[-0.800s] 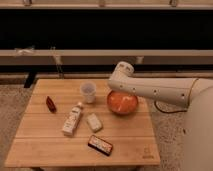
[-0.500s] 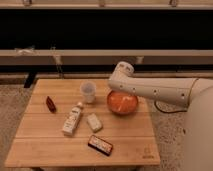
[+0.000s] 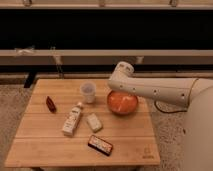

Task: Pick up the ceramic cup

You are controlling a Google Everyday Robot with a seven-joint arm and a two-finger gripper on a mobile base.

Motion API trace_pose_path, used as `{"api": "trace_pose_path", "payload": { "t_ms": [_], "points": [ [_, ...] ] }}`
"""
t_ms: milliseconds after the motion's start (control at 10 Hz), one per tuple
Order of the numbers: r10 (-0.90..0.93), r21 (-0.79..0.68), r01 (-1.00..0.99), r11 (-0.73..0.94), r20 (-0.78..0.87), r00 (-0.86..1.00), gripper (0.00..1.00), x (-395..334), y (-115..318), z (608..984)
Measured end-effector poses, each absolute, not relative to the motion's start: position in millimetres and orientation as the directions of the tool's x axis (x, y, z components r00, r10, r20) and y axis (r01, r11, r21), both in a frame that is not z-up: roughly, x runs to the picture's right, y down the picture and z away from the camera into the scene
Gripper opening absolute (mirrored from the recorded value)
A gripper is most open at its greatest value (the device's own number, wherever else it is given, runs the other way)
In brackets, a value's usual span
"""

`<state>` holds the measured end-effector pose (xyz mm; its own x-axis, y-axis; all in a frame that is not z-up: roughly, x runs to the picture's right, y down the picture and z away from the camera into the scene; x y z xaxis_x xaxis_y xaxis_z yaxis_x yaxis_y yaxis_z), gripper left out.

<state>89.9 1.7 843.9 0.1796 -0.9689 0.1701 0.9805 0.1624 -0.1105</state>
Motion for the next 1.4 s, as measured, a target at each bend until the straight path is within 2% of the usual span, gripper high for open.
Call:
{"api": "trace_pose_path", "payload": {
  "t_ms": [1400],
  "points": [
    [-0.969,-0.104,0.982,0.155,0.178,0.172,0.80,87.7,0.7,843.9]
  ]
}}
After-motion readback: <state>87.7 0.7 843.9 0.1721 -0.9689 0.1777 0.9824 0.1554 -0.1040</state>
